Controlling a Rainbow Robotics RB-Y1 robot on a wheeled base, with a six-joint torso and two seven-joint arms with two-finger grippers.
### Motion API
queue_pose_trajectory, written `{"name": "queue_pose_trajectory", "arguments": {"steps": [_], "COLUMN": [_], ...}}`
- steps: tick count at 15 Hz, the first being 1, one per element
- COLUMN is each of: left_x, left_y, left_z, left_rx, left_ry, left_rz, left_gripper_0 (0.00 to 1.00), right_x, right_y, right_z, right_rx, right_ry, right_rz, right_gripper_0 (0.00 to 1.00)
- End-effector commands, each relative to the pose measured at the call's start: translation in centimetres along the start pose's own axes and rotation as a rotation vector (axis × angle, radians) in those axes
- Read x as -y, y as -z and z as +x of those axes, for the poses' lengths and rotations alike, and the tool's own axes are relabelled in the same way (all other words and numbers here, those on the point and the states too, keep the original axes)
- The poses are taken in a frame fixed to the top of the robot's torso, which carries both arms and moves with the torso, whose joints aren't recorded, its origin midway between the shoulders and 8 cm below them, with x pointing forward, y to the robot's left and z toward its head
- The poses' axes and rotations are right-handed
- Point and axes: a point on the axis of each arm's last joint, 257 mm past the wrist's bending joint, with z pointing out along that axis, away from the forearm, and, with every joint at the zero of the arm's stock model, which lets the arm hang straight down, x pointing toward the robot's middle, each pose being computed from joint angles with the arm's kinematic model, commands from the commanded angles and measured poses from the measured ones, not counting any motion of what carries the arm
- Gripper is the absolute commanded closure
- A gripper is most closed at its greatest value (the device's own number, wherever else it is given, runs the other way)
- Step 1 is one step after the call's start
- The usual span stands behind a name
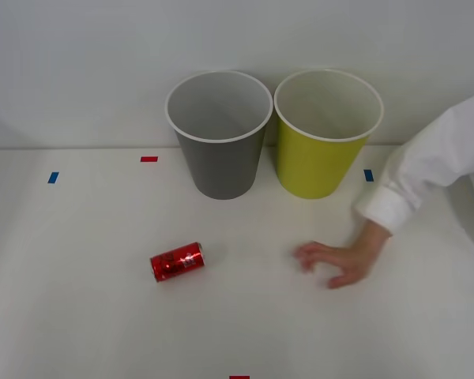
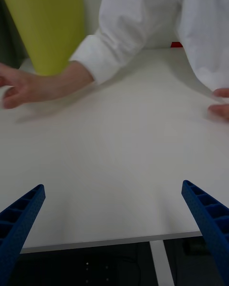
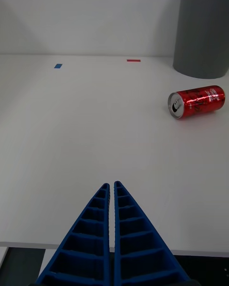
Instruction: Put cans in the gray bin and PET bottles in the light green bin.
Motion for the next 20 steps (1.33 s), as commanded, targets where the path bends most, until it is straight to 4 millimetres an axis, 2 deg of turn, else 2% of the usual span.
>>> {"name": "queue_pose_trajectory", "arguments": {"steps": [1,20], "left_x": [0.63,0.63], "left_y": [-2.21,-2.21], "left_z": [-1.29,-1.29], "left_rx": [0.048,0.048], "left_ry": [0.002,0.002], "left_rz": [0.018,0.018], "left_gripper_0": [0.99,0.99], "right_x": [-0.43,-0.43], "right_y": [-2.10,-2.10], "right_z": [-1.05,-1.05], "right_rx": [0.041,0.041], "right_ry": [-0.002,-0.002], "right_rz": [-0.008,-0.008], "right_gripper_0": [0.00,0.00]}}
